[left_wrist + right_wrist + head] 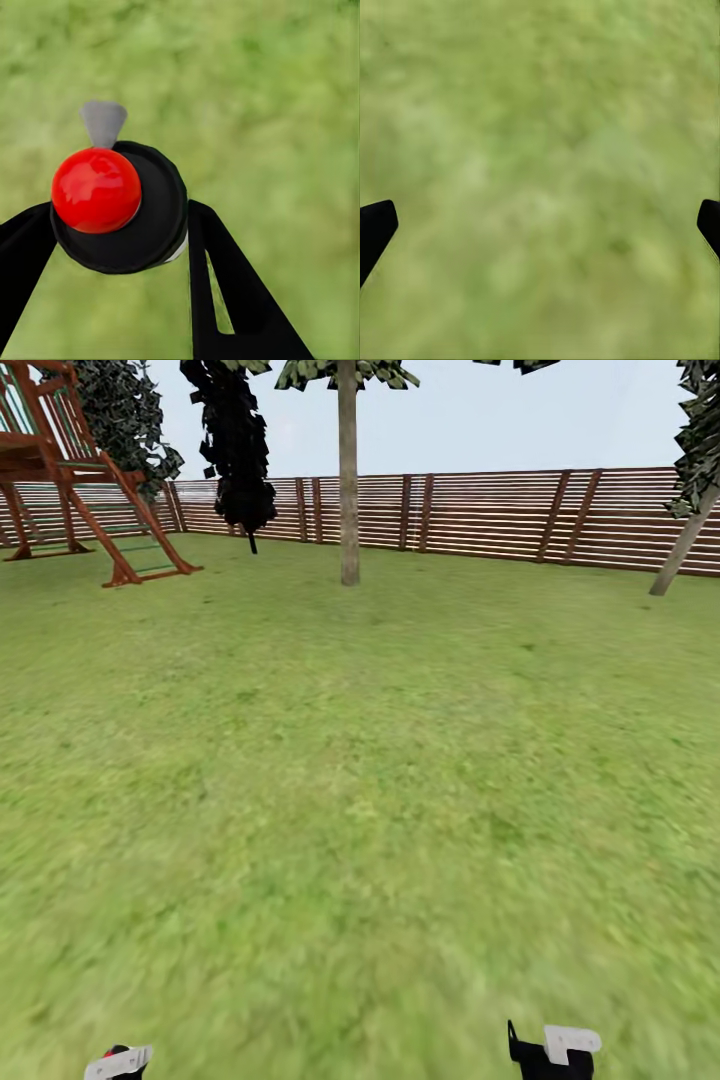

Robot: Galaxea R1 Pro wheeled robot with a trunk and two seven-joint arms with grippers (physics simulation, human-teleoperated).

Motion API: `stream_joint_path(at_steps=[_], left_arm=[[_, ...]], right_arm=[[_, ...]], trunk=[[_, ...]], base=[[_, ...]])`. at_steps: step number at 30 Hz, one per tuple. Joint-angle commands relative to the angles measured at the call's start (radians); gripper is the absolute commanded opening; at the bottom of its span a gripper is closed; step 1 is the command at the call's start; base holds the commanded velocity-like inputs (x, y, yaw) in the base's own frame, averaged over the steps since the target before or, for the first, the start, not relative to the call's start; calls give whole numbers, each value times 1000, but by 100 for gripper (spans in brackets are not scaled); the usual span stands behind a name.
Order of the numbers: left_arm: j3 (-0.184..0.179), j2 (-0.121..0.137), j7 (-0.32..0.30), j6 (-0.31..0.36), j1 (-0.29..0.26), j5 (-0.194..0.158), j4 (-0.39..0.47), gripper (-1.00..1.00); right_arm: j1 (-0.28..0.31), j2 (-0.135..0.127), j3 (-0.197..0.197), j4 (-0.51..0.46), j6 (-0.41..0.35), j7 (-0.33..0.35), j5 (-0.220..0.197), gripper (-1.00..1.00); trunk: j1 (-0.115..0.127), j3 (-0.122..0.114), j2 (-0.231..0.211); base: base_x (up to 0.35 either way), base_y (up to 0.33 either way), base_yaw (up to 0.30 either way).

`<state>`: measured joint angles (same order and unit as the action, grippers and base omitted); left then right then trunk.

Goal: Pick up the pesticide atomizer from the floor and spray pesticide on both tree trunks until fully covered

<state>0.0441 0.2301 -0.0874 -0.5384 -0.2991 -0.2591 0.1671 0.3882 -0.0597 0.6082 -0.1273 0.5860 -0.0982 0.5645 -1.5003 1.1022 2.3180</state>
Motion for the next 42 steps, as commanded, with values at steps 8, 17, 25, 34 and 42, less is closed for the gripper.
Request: stream_joint_path(at_steps=[8, 17, 25, 34, 42], left_arm=[[0, 0, 0, 0, 0, 0, 0, -100], [0, 0, 0, 0, 0, 0, 0, -100], [0, 1, 0, 0, 0, 0, 0, -100], [0, 0, 0, 0, 0, 0, 0, -100], [0, 0, 0, 0, 0, 0, 0, -100]], right_arm=[[0, 0, 0, 0, 0, 0, 0, 100], [0, 0, 0, 0, -1, 0, 0, 100], [0, 0, 1, 0, -1, 0, 0, 100], [0, 0, 1, 0, -1, 0, 0, 100], [0, 0, 0, 0, -1, 0, 0, 100]], trunk=[[0, 0, 0], [0, 0, 0], [0, 0, 0], [0, 0, 0], [0, 0, 0]], base=[[343, 0, 0], [343, 0, 0], [343, 0, 0], [343, 0, 0], [343, 0, 0]])
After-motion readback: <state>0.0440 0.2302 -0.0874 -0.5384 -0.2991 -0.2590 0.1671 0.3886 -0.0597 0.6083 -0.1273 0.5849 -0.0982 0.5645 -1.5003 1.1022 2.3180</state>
